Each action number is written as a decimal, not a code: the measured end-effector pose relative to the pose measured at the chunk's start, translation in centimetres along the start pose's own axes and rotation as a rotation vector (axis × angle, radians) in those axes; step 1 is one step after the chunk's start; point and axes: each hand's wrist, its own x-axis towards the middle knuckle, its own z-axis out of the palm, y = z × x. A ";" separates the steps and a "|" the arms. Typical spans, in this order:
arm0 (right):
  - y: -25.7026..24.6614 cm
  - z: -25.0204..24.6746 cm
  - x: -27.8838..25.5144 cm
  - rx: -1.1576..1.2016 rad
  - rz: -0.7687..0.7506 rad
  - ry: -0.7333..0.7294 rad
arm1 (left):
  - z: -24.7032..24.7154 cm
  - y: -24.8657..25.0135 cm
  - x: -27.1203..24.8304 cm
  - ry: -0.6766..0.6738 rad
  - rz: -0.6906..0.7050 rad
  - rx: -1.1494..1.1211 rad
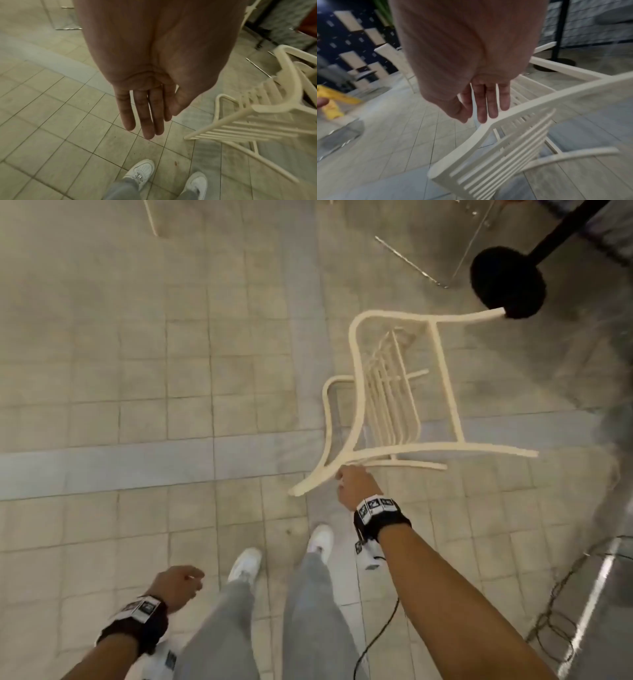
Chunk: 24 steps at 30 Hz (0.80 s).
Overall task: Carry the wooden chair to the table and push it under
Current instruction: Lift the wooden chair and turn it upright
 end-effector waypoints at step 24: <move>2.7 -2.0 6.3 -0.460 -0.480 0.066 | 3.9 12.3 6.1 -0.031 0.244 0.138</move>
